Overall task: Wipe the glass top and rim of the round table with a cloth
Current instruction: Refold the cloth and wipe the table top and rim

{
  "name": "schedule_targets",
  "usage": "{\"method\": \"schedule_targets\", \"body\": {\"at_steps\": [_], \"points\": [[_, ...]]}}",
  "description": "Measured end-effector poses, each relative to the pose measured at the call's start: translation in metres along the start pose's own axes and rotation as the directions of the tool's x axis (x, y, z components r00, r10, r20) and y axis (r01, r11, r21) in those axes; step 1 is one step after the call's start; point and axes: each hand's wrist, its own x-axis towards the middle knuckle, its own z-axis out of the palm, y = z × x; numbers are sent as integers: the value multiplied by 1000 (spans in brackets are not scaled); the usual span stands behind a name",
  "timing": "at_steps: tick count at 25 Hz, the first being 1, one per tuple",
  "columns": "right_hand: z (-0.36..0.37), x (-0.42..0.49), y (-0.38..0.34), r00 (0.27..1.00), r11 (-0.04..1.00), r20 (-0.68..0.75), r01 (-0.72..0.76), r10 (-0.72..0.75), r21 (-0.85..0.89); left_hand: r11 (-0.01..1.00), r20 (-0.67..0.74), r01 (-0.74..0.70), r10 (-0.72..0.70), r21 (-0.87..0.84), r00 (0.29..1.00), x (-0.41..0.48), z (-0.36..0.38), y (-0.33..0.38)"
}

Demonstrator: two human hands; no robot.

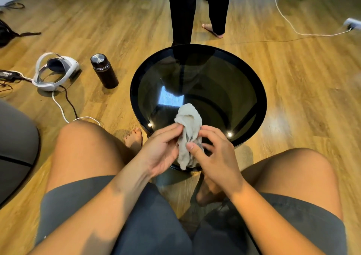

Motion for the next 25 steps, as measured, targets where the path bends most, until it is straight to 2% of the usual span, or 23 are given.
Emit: {"method": "schedule_targets", "body": {"at_steps": [2, 4, 6, 8, 10, 11, 13, 14, 15, 17, 19, 21, 22, 23, 24, 25], "points": [[2, -2, -3, 999, 999, -29, 44, -44, -24, 993, 15, -16, 14, 114, 1000, -4, 4, -3], [-2, 0, -6, 995, 997, -63, 72, -72, -1, 971, -17, -101, 107, 215, 994, -4, 2, -3], [-8, 3, -12, 991, 998, -122, 62, -64, -22, 882, -88, -180, 241, 436, 966, -2, -1, -3], [-12, 6, -18, 979, 990, -172, 95, -112, -105, 659, -106, -210, 405, 722, 908, 1, -2, -6], [-17, 10, -19, 963, 973, -183, 170, -198, -156, 340, 40, -268, 550, 902, 834, 1, 0, -5], [-22, 14, -19, 959, 968, -180, 191, -219, -161, 164, 156, -296, 566, 941, 809, 1, -2, 0], [-43, 25, -17, 964, 950, -110, 213, -242, -228, -173, 309, -258, 451, 951, 837, 0, -4, 18], [-56, 31, -15, 963, 921, -28, 248, -268, -300, -323, 316, -200, 363, 925, 877, 0, -6, 32], [-70, 36, -11, 954, 881, 88, 300, -288, -367, -445, 291, -142, 287, 884, 913, -1, -8, 46], [-95, 46, -5, 915, 786, 346, 365, -206, -498, -599, 266, -92, 209, 796, 941, -1, -11, 71], [-112, 54, -7, 880, 694, 474, 334, 13, -638, -614, 292, -126, 177, 779, 940, 1, -13, 91], [-125, 67, -15, 878, 713, 458, 233, 139, -662, -518, 308, -172, 187, 838, 933, 5, -16, 109], [-131, 76, -19, 904, 730, 414, 212, 106, -650, -485, 335, -188, 236, 854, 912, 9, -16, 118], [-135, 88, -21, 944, 737, 330, 220, 4, -639, -480, 374, -197, 307, 855, 875, 13, -14, 126], [-138, 100, -21, 967, 730, 213, 248, -142, -637, -491, 414, -193, 393, 849, 821, 18, -12, 132], [-138, 110, -20, 957, 719, 87, 268, -279, -641, -495, 447, -189, 477, 848, 757, 22, -9, 137]]}}
